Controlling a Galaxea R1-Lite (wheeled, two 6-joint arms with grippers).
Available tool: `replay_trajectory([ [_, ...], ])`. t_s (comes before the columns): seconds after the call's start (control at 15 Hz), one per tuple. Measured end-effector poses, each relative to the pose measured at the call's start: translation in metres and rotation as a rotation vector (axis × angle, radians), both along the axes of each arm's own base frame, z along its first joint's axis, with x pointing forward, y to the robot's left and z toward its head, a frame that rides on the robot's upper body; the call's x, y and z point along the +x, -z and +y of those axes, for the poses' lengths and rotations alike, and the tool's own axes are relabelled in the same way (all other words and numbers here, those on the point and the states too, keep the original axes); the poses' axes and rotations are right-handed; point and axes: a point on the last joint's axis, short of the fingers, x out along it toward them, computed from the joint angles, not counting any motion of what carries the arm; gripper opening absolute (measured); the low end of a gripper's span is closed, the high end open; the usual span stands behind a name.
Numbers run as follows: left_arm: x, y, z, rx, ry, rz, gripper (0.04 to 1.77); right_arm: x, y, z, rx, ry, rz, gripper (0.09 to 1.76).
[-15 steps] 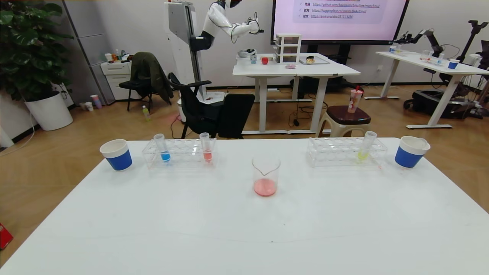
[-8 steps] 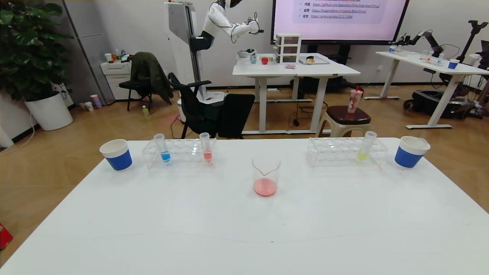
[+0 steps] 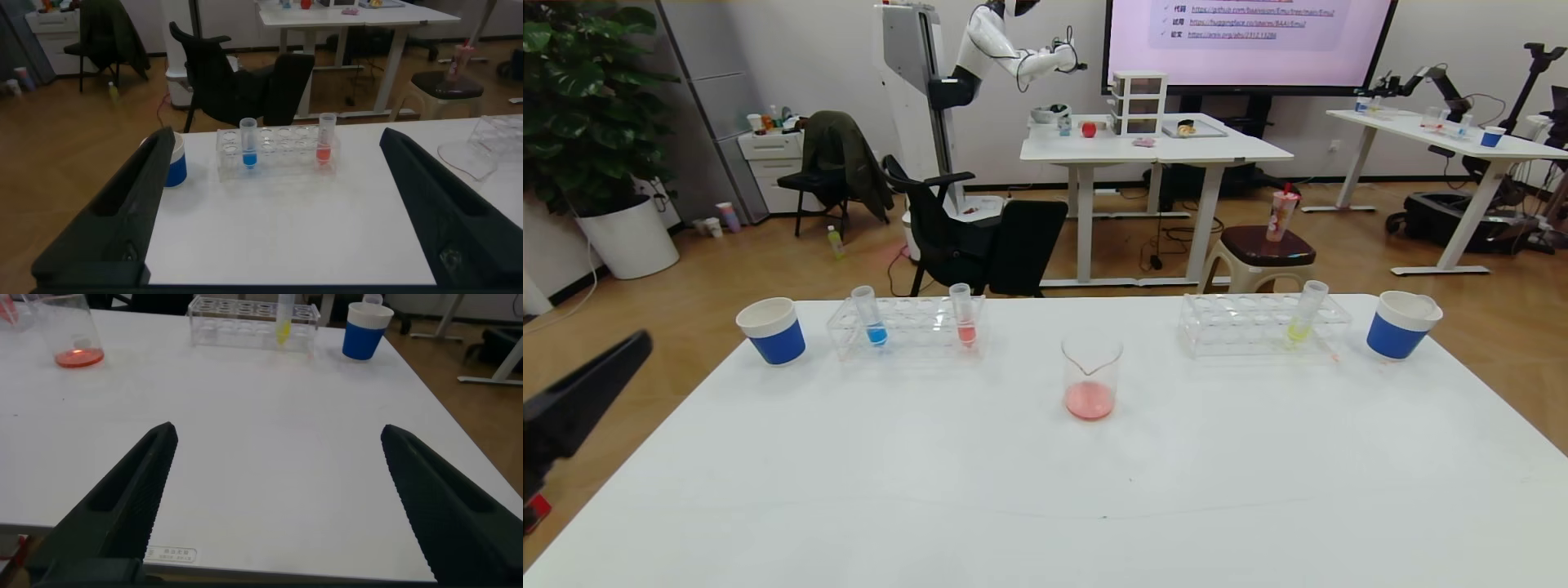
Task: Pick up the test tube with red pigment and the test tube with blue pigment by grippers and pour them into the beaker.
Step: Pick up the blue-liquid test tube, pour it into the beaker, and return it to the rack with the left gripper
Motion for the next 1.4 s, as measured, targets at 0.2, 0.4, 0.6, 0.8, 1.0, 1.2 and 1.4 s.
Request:
replay_trajectory([
  [0.2,0.081,0.005,0.000,-0.001,-0.004,0.037,1.75,0.000,0.000,0.000,0.000,0.000,0.000,1.74],
  [0.4,0.154,0.037,-0.001,-0.007,-0.004,0.076,1.75,0.000,0.000,0.000,0.000,0.000,0.000,1.74],
  [0.6,0.208,0.078,-0.002,-0.013,-0.005,0.055,1.75,0.000,0.000,0.000,0.000,0.000,0.000,1.74],
  [0.8,0.247,0.124,-0.002,-0.024,-0.017,0.087,1.75,0.000,0.000,0.000,0.000,0.000,0.000,1.74],
  [1.0,0.268,0.150,-0.001,-0.042,-0.024,0.123,1.75,0.000,0.000,0.000,0.000,0.000,0.000,1.74],
  [1.2,0.285,0.157,-0.003,-0.042,-0.034,0.112,1.75,0.000,0.000,0.000,0.000,0.000,0.000,1.74],
  [1.4,0.306,0.158,-0.005,-0.039,-0.050,0.100,1.75,0.000,0.000,0.000,0.000,0.000,0.000,1.74],
])
